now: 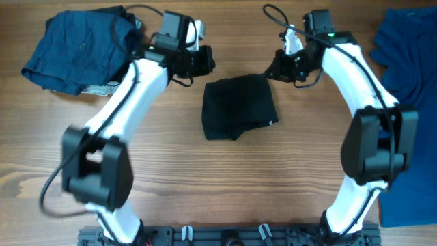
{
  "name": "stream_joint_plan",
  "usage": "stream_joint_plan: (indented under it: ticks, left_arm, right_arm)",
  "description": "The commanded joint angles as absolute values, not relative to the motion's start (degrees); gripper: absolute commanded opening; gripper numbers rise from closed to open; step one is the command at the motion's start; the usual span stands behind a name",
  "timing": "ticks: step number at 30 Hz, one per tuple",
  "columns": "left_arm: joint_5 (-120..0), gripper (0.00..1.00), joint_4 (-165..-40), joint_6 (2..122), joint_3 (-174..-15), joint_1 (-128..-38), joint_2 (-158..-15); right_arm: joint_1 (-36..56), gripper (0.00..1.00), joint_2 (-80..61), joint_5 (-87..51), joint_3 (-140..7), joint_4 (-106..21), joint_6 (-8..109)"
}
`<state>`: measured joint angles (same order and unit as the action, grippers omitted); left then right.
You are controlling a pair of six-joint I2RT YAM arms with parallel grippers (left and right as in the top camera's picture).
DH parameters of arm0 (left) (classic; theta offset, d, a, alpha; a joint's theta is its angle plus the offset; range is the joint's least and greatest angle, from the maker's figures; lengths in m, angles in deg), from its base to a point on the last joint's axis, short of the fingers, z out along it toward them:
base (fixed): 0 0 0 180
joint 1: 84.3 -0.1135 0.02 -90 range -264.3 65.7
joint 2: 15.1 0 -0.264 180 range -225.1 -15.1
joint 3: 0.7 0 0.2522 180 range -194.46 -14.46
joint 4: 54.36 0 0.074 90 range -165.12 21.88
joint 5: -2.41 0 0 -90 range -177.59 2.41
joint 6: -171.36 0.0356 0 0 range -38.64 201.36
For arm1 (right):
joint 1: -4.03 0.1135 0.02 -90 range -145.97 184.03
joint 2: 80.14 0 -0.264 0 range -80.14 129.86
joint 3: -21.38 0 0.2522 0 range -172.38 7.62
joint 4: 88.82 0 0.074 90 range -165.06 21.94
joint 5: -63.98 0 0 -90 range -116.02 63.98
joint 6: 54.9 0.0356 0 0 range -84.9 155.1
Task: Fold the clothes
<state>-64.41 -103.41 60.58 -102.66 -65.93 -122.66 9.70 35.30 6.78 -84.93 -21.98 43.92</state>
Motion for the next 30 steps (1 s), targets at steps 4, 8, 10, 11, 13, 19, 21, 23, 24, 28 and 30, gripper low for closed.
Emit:
stream_joint_plan:
  ticks: [4,8,10,11,13,19,21,23,24,28,30]
  left_arm:
    - [-60.8,0.04,-111.6,61.5,-100.4,-62.7,-123.6]
    - [-59.0,0.04,-111.3,61.5,-96.6,-59.9,-128.0]
    - [-59.0,0.04,-110.6,61.5,-96.1,-59.4,-130.4]
    - [-59.0,0.04,-110.2,61.5,-96.1,-59.4,-131.5]
    - [-59.0,0.04,-109.7,61.5,-96.1,-59.5,-132.3]
    - [-56.3,0.04,-109.6,61.7,-96.4,-60.1,-128.5]
    - [-56.1,0.04,-109.8,61.7,-96.4,-60.0,-126.7]
    - [-56.1,0.04,-109.8,61.7,-96.4,-60.0,-126.1]
    - [-56.0,0.04,-110.1,61.7,-96.4,-60.0,-126.1]
    - [-54.6,0.04,-109.6,61.7,-96.3,-59.0,-127.0]
    - [-54.8,0.04,-107.4,61.7,-96.3,-58.7,-127.8]
  right_arm:
    - [9.8,0.05,34.8,-3.3,-80.5,-17.8,39.7]
    - [9.8,0.04,34.8,-2.2,-75.3,-19.9,39.8]
    - [9.8,0.04,34.8,2.2,-72.3,-21.9,39.5]
    - [9.8,0.04,34.8,3.6,-71.5,-22.2,39.4]
    - [9.8,0.04,34.8,5.3,-71.1,-21.8,37.5]
    - [6.6,0.04,33.7,15.5,-72.0,-22.1,31.3]
    - [4.3,0.04,33.2,19.6,-72.4,-23.5,30.1]
    - [2.7,0.04,33.1,22.2,-72.4,-26.0,30.2]
    - [2.4,0.04,33.1,22.2,-72.4,-26.8,30.5]
    - [3.2,0.04,33.3,24.5,-72.3,-27.2,30.7]
    - [4.5,0.04,33.3,25.6,-72.1,-26.1,30.7]
